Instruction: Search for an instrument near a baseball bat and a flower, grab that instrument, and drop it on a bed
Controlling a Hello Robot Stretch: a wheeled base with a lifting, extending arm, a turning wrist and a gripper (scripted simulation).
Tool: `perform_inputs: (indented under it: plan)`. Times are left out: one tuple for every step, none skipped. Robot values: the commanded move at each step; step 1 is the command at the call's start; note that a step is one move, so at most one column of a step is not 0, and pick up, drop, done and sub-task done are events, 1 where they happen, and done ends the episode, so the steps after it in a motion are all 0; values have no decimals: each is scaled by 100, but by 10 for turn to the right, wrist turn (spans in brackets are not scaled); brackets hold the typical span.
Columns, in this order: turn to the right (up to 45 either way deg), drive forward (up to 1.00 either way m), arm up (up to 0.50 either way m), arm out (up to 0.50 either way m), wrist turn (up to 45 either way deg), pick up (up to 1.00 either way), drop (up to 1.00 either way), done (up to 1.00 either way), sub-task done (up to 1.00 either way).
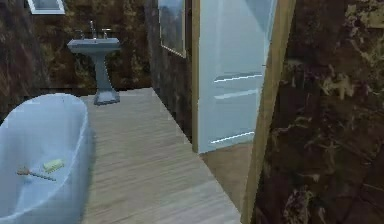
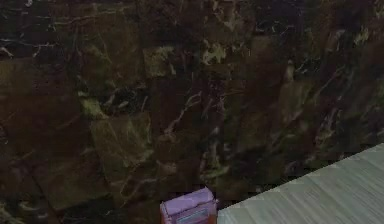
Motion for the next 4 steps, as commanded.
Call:
perform_inputs:
  plan:
    - [0,100,0,0,0,0,0,0,0]
    - [30,0,0,0,0,0,0,0,0]
    - [0,5,0,0,0,0,0,0,0]
    - [0,40,0,0,0,0,0,0,0]
